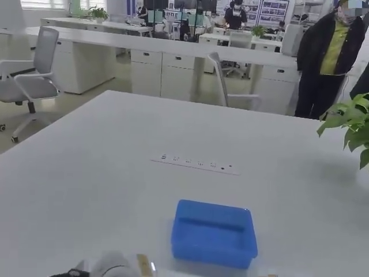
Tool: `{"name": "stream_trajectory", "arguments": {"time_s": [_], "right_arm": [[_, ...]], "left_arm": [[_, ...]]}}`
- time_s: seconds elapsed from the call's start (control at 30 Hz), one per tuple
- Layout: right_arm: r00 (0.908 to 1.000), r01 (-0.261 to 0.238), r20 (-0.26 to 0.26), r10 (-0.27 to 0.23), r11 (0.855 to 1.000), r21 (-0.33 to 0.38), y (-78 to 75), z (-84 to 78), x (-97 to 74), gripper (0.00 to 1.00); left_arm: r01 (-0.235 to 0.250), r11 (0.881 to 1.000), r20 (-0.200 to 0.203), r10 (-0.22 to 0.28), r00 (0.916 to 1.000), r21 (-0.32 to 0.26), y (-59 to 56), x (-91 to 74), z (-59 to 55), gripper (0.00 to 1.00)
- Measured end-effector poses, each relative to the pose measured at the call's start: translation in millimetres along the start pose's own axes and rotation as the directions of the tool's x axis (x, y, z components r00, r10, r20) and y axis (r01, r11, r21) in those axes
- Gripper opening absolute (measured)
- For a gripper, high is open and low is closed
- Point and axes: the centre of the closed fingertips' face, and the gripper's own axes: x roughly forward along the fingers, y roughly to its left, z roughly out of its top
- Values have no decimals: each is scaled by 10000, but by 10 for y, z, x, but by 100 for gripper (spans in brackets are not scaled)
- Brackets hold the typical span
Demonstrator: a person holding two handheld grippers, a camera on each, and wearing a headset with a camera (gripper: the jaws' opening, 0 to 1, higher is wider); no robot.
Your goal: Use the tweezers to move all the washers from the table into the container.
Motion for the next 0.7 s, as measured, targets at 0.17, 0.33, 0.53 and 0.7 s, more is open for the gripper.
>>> {"name": "stream_trajectory", "arguments": {"time_s": [0.17, 0.33, 0.53, 0.7], "right_arm": [[9882, 1129, 765, -1329, 9681, 2235, -171, 46, -332, 21], [9788, 1328, 1055, -1758, 9355, 3275, -245, 52, -508, 30], [9546, 1787, 1358, -2653, 8741, 4516, -337, 6, -671, 42], [9423, 2054, 1304, -3084, 8400, 5022, -312, -76, -736, 57]], "left_arm": [[-1171, 9687, 974, 1411, 9852, -2188, 66, -299, 130, 61], [-2134, 9317, 1128, 2556, 9602, -2940, 116, -517, 142, 70], [-2710, 8750, 1316, 3478, 9283, -4012, 157, -788, 139, 78], [-3392, 8217, 1177, 4342, 8931, -4580, 258, -952, 95, 95]]}}
